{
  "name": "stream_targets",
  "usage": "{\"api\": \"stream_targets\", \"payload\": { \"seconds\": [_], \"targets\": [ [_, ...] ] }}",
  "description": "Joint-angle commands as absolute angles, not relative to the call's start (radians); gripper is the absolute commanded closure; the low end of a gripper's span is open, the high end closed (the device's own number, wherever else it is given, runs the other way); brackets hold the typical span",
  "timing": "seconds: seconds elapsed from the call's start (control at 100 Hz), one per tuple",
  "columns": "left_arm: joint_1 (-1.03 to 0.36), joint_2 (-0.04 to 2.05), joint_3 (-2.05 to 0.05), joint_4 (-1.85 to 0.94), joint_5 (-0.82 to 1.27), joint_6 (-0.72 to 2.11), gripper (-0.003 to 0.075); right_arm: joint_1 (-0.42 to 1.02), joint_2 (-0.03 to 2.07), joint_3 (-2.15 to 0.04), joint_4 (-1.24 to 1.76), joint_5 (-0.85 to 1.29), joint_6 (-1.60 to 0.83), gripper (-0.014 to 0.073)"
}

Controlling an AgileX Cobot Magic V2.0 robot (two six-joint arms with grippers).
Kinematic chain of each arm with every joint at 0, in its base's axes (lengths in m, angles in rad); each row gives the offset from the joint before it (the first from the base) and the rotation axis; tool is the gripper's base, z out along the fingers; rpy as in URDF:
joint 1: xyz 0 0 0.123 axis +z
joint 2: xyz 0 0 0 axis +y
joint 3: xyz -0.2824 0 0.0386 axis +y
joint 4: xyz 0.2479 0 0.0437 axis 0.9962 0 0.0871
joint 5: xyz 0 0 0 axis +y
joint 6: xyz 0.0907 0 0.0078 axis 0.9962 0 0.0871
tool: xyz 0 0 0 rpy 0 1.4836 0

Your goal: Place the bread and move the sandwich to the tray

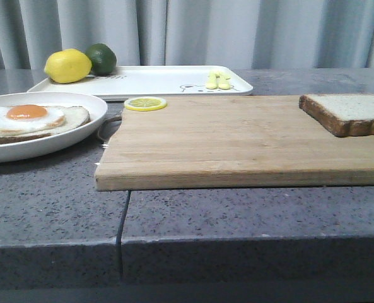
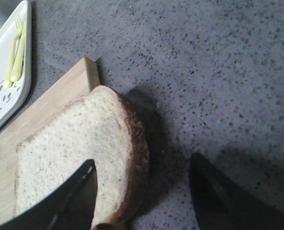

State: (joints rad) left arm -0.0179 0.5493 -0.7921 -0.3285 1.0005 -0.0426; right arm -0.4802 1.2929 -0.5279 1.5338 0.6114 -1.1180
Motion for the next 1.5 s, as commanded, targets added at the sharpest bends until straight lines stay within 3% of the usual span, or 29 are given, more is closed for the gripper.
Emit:
{"api": "stream_targets", "payload": {
  "seconds": [0.0, 1.03, 1.38, 1.49],
  "targets": [
    [-0.022, 0.559, -0.826, -0.357, 0.942, -0.045, 0.0249, -0.485, 1.295, -0.550, 1.595, 0.665, -1.156, 0.0155],
    [-0.022, 0.559, -0.826, -0.357, 0.942, -0.045, 0.0249, -0.453, 1.470, -0.579, 1.718, 0.845, -1.295, 0.0155],
    [-0.022, 0.559, -0.826, -0.357, 0.942, -0.045, 0.0249, -0.451, 1.493, -0.583, 1.718, 0.812, -1.295, 0.0157],
    [-0.022, 0.559, -0.826, -0.357, 0.942, -0.045, 0.0249, -0.451, 1.494, -0.583, 1.717, 0.807, -1.295, 0.0209]
  ]
}}
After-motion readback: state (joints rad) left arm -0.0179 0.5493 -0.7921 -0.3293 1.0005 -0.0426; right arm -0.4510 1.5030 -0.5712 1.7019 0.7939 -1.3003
